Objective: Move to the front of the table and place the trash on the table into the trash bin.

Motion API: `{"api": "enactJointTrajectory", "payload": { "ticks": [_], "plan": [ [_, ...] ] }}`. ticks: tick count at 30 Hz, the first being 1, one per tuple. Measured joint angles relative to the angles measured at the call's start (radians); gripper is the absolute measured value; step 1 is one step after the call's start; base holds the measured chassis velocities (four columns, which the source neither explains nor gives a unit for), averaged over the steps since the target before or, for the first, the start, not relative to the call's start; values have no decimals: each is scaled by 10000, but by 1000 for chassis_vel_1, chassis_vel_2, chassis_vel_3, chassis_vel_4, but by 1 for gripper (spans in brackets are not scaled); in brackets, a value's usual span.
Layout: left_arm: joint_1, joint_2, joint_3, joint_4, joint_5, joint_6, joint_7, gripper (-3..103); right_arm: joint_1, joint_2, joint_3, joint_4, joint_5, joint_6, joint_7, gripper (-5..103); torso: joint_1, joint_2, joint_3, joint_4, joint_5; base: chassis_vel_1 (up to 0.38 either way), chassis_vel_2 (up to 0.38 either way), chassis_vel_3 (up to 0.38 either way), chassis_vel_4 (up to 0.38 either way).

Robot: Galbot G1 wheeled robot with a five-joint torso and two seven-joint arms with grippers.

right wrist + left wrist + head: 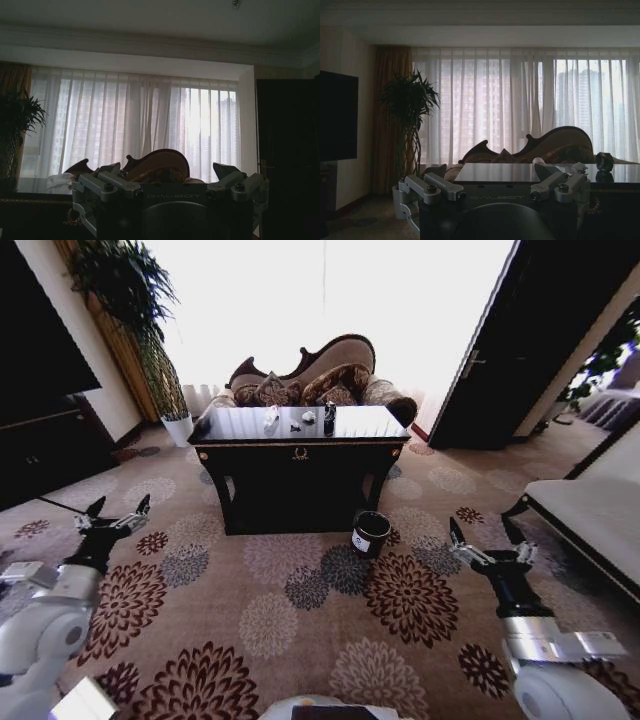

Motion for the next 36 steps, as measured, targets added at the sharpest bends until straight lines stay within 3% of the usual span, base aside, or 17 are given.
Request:
{"api": "enactJointTrajectory", "payload": {
  "ticks": [25, 36],
  "plan": [
    [104, -130, -74, -96, -17, -20, 11, 99, -113, 87, 16, 84, -47, 29, -143, 100, -2, 0, -1, 0, 0, -5, 3, 5, -3],
    [191, -165, -139, -113, -43, -68, 23, 99, -185, 171, 32, 171, -74, 39, -149, 100, 1, 0, 1, 2, 2, -184, 199, 186, -187]
  ]
}}
